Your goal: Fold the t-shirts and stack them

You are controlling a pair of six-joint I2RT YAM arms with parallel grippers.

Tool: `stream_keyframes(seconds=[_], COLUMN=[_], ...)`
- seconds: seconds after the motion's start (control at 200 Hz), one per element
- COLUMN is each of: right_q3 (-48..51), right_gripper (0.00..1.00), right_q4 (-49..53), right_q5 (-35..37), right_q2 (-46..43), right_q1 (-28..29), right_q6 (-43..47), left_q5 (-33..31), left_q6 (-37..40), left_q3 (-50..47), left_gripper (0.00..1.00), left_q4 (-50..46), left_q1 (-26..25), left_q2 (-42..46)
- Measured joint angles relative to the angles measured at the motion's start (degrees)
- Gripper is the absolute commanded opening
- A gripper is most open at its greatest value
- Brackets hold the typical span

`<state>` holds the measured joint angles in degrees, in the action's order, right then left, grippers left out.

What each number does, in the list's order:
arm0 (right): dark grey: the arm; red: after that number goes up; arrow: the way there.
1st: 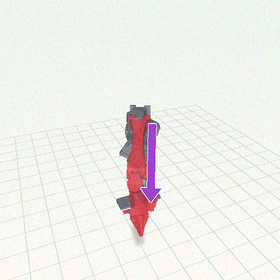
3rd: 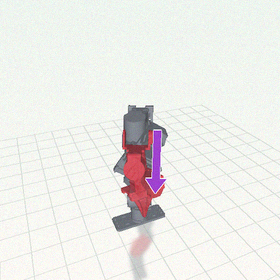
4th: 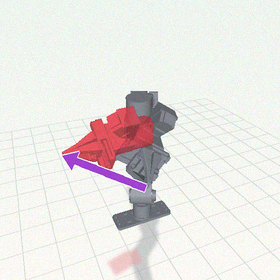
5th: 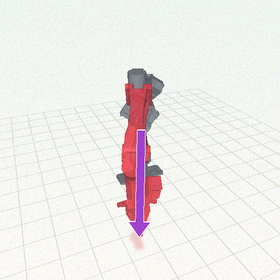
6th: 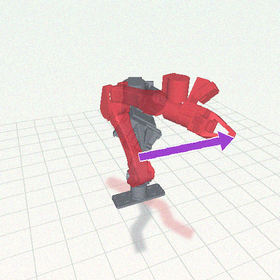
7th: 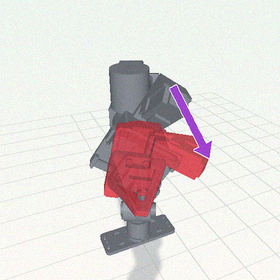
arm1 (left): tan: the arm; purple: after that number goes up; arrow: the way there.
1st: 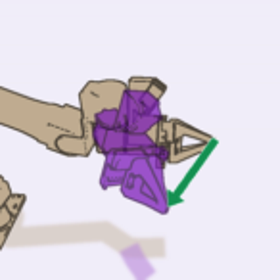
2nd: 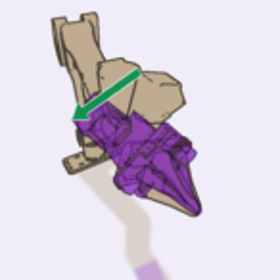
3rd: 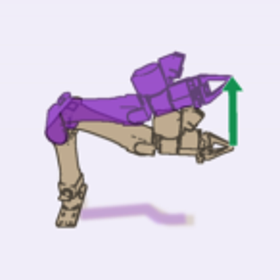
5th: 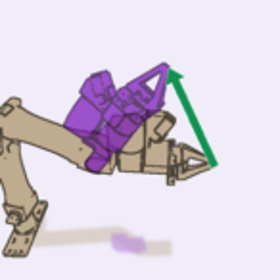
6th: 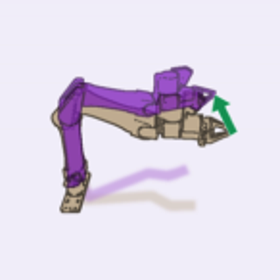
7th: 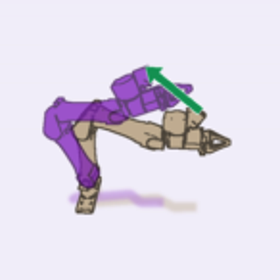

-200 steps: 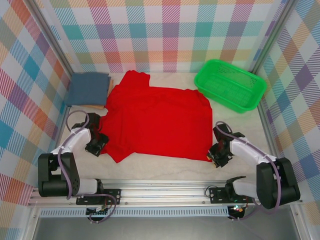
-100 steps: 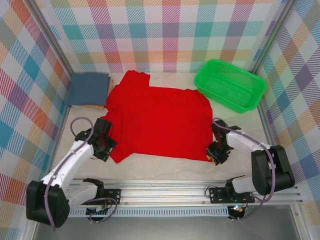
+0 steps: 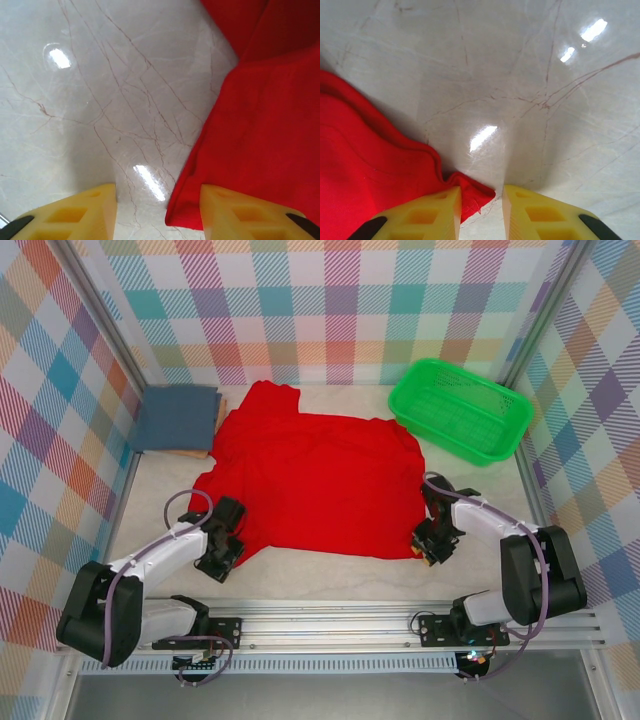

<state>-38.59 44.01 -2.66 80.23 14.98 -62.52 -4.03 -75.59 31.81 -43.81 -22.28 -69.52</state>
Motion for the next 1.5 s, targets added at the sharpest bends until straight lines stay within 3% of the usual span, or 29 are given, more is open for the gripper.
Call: stream_keyframes(seconds=[0.115, 0.255, 0.53, 0.815, 1.34, 1.37, 1.45, 1.5], right_q3=[0.0, -0.2, -1.2, -4.6, -5.4, -5.4, -5.3, -5.2], right_gripper=[0.28, 0.27, 0.27, 0.27, 0.26, 0.26, 0.26, 0.25], right_q4=[0.0, 0.0, -0.6, -1.1, -0.2, -0.2, -0.2, -0.2], right_q5=[0.0, 0.0, 0.7, 1.9, 3.9, 4.0, 4.2, 4.2], right_q2=[0.0, 0.3, 0.8, 2.2, 2.9, 2.9, 2.9, 2.9], right_q1=[0.0, 0.0, 0.0, 0.0, -0.1, -0.2, -0.3, -0.4], right_q6=[0.0, 0.0, 1.0, 4.2, 7.5, 7.6, 7.7, 7.8], left_q5=[-1.0, -1.6, -1.9, 0.3, 0.3, 0.4, 0.7, 1.1], left_q6=[-1.6, -2.6, -4.6, -14.1, -35.6, -36.3, -37.3, -37.3], left_q3=[0.0, 0.3, 2.8, 2.4, 6.1, 6.6, 6.5, 5.4], left_gripper=[0.34, 0.0, 0.0, 0.0, 0.0, 0.04, 0.26, 0.32], left_q4=[0.3, -0.1, 0.3, -3.4, -6.8, -6.9, -4.9, -1.9], left_q1=[-1.9, -2.6, -6.6, -13.7, -29.0, -29.3, -29.5, -29.5], left_q2=[-0.2, -0.9, 1.6, 10.2, 4.7, 3.9, 2.4, 2.3])
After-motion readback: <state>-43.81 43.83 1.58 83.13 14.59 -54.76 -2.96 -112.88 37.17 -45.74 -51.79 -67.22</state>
